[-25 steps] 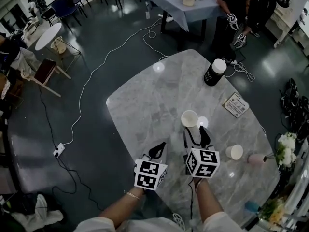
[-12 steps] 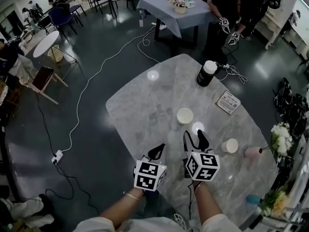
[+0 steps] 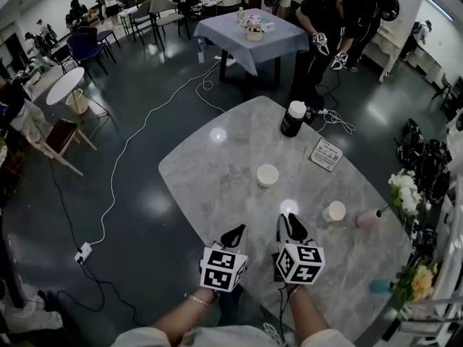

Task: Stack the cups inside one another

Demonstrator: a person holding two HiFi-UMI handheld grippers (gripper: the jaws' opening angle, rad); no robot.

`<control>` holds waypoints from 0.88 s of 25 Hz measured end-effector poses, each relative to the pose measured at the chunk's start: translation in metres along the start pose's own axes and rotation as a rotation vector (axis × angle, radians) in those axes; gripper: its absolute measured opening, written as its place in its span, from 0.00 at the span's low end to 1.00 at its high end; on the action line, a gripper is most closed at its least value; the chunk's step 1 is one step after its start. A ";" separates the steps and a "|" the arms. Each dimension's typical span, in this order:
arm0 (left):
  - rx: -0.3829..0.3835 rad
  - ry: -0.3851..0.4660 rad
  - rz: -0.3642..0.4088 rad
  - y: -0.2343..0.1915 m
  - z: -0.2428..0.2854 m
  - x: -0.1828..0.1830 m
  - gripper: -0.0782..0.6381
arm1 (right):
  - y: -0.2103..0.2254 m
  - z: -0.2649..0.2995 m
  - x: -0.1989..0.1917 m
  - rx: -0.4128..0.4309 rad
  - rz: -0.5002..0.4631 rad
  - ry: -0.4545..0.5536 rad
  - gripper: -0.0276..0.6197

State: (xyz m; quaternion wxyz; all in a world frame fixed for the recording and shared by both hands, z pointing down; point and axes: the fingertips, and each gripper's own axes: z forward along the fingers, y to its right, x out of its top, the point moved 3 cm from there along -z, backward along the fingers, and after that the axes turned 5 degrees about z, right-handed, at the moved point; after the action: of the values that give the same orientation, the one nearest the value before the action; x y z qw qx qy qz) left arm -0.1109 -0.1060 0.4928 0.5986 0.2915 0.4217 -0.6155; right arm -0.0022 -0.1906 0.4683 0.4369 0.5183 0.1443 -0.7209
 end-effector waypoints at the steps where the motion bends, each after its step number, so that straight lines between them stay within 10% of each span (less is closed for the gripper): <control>1: -0.004 0.001 0.003 0.002 -0.004 -0.001 0.11 | -0.001 -0.006 -0.003 -0.007 0.003 -0.001 0.18; 22: -0.145 0.053 0.105 0.040 -0.061 0.006 0.11 | -0.014 -0.113 -0.030 -0.138 0.058 0.078 0.07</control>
State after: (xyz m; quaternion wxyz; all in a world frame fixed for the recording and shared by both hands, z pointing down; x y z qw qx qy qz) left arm -0.0810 -0.0531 0.4514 0.6380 0.2855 0.4650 -0.5434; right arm 0.0598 -0.0935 0.4439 0.4862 0.5189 0.1954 -0.6754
